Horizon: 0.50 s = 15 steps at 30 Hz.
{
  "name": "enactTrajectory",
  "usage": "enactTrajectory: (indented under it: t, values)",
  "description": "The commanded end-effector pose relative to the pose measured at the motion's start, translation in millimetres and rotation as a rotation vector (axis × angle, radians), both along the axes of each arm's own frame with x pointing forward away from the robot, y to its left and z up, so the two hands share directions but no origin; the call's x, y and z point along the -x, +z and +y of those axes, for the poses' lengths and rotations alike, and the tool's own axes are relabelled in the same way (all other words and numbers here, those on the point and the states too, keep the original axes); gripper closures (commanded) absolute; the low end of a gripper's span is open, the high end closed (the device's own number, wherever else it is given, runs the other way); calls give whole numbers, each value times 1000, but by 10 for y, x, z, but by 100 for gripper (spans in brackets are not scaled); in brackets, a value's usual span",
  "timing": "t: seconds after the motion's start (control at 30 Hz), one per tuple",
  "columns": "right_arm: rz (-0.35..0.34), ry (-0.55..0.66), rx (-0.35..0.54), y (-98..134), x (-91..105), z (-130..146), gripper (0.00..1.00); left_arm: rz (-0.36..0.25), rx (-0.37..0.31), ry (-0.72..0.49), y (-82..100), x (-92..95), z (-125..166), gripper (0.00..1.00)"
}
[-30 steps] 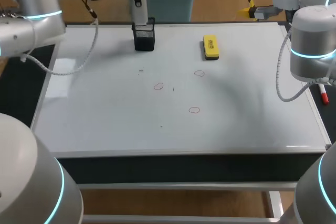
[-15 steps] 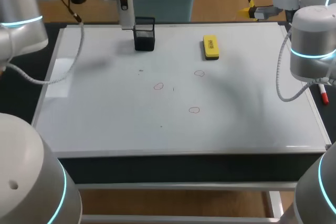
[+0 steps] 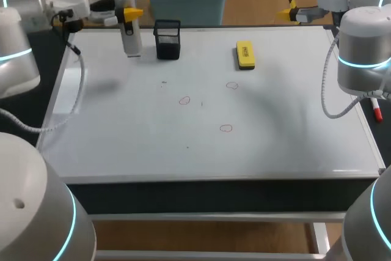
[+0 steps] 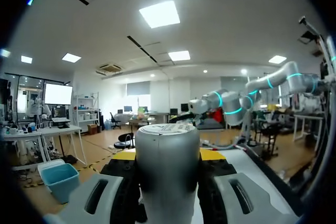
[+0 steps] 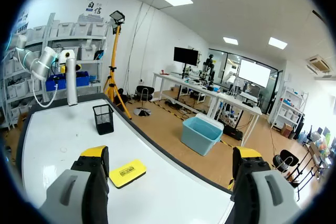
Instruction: Pick up the inspection probe, press it on each red-marked spot on the whiteboard one by one, put down the probe, pick up the eraser, and wipe off all the red marks.
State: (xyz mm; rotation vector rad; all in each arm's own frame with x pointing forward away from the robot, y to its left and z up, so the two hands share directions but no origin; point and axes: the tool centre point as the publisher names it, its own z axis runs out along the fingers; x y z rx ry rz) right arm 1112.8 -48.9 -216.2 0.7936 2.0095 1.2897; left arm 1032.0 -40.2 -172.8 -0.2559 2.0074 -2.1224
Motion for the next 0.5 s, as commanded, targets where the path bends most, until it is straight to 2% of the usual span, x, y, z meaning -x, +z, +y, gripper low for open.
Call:
enactTrajectory:
  t: [0.03, 0.5]
  values:
    - [1, 1, 1, 0, -5, -4, 0, -1, 18, 108, -107, 111, 81, 100]
    - [1, 1, 1, 0, -5, -4, 0, 4, 11, 110, -469, 100, 204, 100]
